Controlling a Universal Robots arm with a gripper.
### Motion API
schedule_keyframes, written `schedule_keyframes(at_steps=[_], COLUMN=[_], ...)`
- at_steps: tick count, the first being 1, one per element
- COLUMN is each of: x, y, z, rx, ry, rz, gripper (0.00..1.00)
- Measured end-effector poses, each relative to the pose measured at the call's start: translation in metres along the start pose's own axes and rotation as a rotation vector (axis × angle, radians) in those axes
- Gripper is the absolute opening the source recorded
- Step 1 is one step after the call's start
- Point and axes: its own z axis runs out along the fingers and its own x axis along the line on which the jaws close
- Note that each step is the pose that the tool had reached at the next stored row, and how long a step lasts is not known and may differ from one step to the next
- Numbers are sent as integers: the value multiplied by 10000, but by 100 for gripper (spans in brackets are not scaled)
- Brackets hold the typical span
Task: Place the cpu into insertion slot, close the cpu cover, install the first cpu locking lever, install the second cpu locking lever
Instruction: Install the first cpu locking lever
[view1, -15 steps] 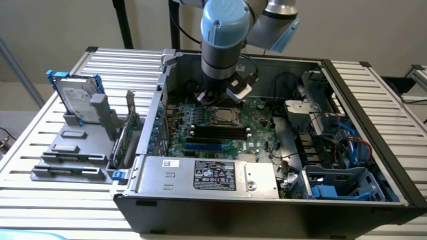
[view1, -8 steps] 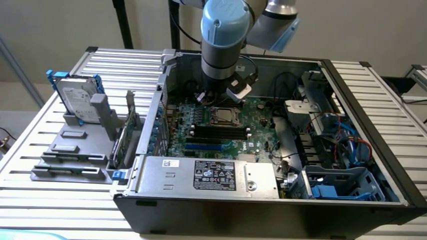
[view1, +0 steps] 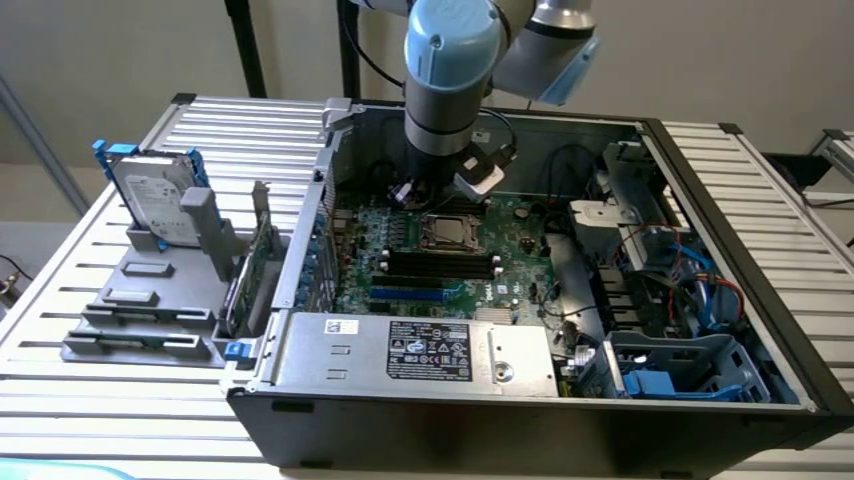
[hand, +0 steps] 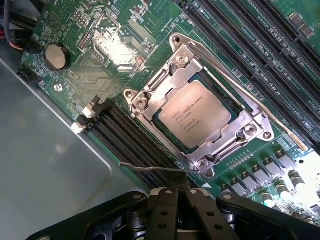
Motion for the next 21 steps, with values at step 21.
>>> schedule_keyframes(at_steps=[21], x=[33], y=[28], z=[-58], rx=[148], ry=[-350], rz=[134], gripper=[11])
